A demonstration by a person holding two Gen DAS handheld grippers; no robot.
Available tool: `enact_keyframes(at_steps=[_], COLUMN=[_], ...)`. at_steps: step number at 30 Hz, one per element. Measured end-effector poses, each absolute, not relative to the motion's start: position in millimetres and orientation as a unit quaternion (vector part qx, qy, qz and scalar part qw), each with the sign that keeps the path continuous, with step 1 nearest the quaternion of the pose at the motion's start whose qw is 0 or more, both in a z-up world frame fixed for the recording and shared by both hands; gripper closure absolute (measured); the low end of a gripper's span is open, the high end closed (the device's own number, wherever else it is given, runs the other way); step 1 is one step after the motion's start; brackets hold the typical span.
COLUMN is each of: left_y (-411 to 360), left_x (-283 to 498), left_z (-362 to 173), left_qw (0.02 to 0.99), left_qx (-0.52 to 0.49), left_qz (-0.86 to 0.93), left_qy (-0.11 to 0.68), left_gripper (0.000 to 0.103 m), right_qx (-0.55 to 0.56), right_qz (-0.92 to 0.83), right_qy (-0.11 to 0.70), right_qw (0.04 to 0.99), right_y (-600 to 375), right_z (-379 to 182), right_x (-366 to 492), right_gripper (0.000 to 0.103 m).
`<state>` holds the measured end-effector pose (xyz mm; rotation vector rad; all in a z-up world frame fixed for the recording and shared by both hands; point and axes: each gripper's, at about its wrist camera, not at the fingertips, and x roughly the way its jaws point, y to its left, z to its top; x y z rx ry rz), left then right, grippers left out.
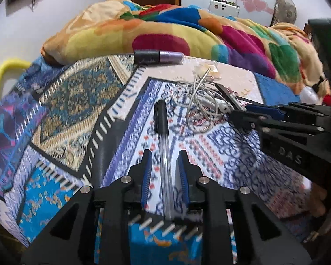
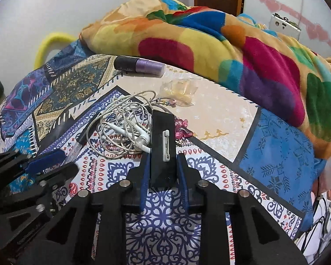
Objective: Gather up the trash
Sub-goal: 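Grasp the clear pen with the left gripper while the right grasps the black clip, then carry the pen and black clip in both grippers down to the white bin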
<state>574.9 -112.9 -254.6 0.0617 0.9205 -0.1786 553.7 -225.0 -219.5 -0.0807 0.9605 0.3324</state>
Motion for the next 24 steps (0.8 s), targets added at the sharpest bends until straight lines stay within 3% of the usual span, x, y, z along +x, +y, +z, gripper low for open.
enact_keyframes(at_steps=[2, 5, 14, 24], left_y=[-114.9, -114.0, -104.9, -90.8], left_x=[577.2, 577.6, 560.9, 508.8], left_z=[-255.3, -255.2, -245.5, -180.8], left_qw=[0.894, 0.895, 0.89, 0.907], left_qx=[0.025, 0.025, 0.002, 0.002], left_qz=[-0.086, -0.081, -0.079, -0.08], left_qy=[0.438, 0.437, 0.45, 0.413], left_gripper=[0.082, 0.096, 0.096, 0.096], right_qx=[-0.026, -0.017, -0.011, -0.014], right_qz=[0.162, 0.157, 0.155, 0.174], right_qy=[0.461, 0.458, 0.436, 0.401], right_qw=[0.872, 0.875, 0.886, 0.899], right_y=[-228.1, -234.9, -243.7, -227.1], right_z=[-218.6, -215.6, -185.2, -128.9], right_x=[552.3, 546.6, 524.5, 487.5], right_gripper=[0.081, 0.081, 0.081, 0.081])
